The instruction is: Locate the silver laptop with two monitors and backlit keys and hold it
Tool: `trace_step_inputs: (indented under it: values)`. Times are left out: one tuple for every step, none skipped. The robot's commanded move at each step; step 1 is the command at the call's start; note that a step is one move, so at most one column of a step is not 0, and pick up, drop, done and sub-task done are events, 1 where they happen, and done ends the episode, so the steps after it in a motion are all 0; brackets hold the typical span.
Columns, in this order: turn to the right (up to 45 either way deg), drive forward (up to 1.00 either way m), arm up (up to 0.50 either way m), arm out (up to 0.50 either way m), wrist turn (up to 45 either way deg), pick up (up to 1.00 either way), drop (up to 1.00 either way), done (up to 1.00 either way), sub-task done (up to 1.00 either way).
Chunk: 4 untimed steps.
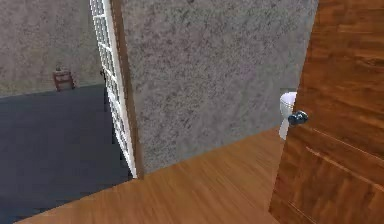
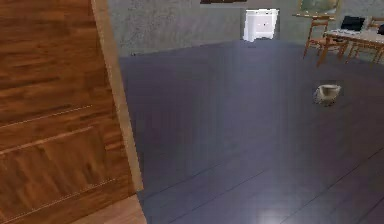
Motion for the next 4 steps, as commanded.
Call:
trace_step_inputs:
  values:
    - [-36.0,0.00,0.00,0.00,0.0,0.00,0.00,0.00,0.00]
    - [0.0,0.95,0.00,0.00,0.0,0.00,0.00,0.00,0.00]
    - [-45.0,0.00,0.00,0.00,0.0,0.00,0.00,0.00,0.00]
    - [0.0,0.20,0.00,0.00,0.0,0.00,0.00,0.00,0.00]
